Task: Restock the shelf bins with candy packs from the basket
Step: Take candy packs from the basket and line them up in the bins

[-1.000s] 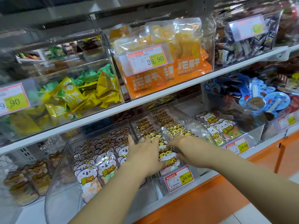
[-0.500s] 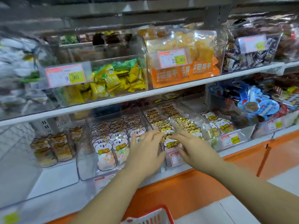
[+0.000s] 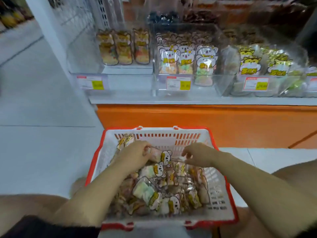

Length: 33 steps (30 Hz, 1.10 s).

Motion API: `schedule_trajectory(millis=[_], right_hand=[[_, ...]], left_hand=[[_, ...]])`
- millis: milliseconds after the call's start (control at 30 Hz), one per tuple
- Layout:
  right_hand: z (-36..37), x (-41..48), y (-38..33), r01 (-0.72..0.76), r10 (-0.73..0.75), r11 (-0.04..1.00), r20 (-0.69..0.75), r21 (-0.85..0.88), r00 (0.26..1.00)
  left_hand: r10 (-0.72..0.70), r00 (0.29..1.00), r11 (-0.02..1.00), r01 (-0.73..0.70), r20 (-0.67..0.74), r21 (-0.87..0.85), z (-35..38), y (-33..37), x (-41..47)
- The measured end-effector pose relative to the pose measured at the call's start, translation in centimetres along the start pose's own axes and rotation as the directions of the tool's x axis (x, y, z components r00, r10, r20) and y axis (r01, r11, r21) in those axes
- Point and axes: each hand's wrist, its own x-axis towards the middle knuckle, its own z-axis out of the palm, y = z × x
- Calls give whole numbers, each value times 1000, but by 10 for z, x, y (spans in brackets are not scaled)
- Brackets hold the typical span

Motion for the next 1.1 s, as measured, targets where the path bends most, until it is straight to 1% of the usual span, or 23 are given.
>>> schedule_trajectory(millis=[100, 167, 200, 267, 300, 333, 367, 433, 467, 533, 567, 633, 667, 700, 733, 767, 833, 867, 900, 967, 1000, 1033, 1100], right_hand=[[23, 15, 13, -156, 153, 988, 130, 10, 980], [35, 25, 23, -192, 199, 980, 191, -51, 961], [43, 31, 27, -221, 227, 974, 213, -48, 950], [60, 36, 31, -335, 316, 941, 218, 54, 923], [68, 39, 31, -383, 356, 921, 243, 74, 902], [73, 39, 30, -394, 373, 918, 236, 47, 897], [81, 37, 28, -412, 397, 910, 192, 41, 897], [102, 34, 26, -422, 421, 906, 39, 21, 906], [111, 32, 25, -450, 454, 890, -46, 72, 890], [135, 27, 24, -494, 552, 823, -188, 281, 812], [143, 27, 26, -496, 592, 787, -221, 366, 775], [158, 30, 33, -513, 639, 738, -214, 438, 739], [160, 31, 34, -521, 646, 725, -182, 450, 742], [161, 30, 35, -555, 646, 727, -128, 405, 753], [165, 32, 37, -575, 634, 748, -100, 332, 767], [166, 32, 37, -584, 609, 782, -70, 216, 790], [171, 34, 37, -549, 549, 836, -46, 5, 835], [174, 34, 39, -536, 535, 844, -47, -22, 844], [176, 36, 41, -518, 518, 855, -46, -10, 854], [184, 38, 44, -403, 403, 915, 13, 37, 915], [185, 40, 46, -337, 338, 941, 24, -33, 941], [185, 42, 50, -307, 308, 948, -8, -77, 951], [188, 48, 61, -331, 329, 942, -35, -56, 944]], left_hand=[[-67, 996, 994, 61, 63, 95, 21, -27, -2], [-75, 989, 993, 63, 128, 100, 37, -36, 3], [-65, 984, 995, 51, 163, 86, 47, -39, 6], [-53, 965, 996, 35, 255, 77, 63, -43, 12], [-60, 957, 996, 39, 283, 78, 71, -45, 15], [-70, 952, 996, 49, 299, 80, 79, -47, 18], [-82, 947, 994, 56, 310, 92, 85, -48, 20], [-88, 941, 989, 42, 328, 144, 95, -52, 22], [-89, 936, 987, 37, 340, 156, 98, -53, 23], [-109, 924, 983, 46, 367, 176, 103, -54, 23], [-124, 920, 980, 53, 372, 194, 105, -54, 23], [-138, 925, 971, 55, 355, 233, 109, -53, 23], [-139, 928, 967, 52, 345, 249, 111, -53, 23], [-143, 929, 964, 53, 341, 259, 115, -52, 23], [-142, 930, 964, 53, 339, 259, 118, -51, 22], [-144, 929, 965, 56, 340, 255, 121, -49, 22], [-150, 926, 967, 64, 346, 247, 125, -46, 22], [-150, 927, 968, 67, 345, 240, 126, -45, 22], [-149, 927, 970, 69, 344, 233, 126, -44, 22], [-147, 926, 972, 72, 346, 222, 125, -43, 21], [-145, 926, 973, 70, 347, 220, 125, -43, 20], [-144, 925, 973, 68, 350, 222, 124, -42, 19], [-143, 925, 970, 60, 352, 235, 123, -43, 17]])
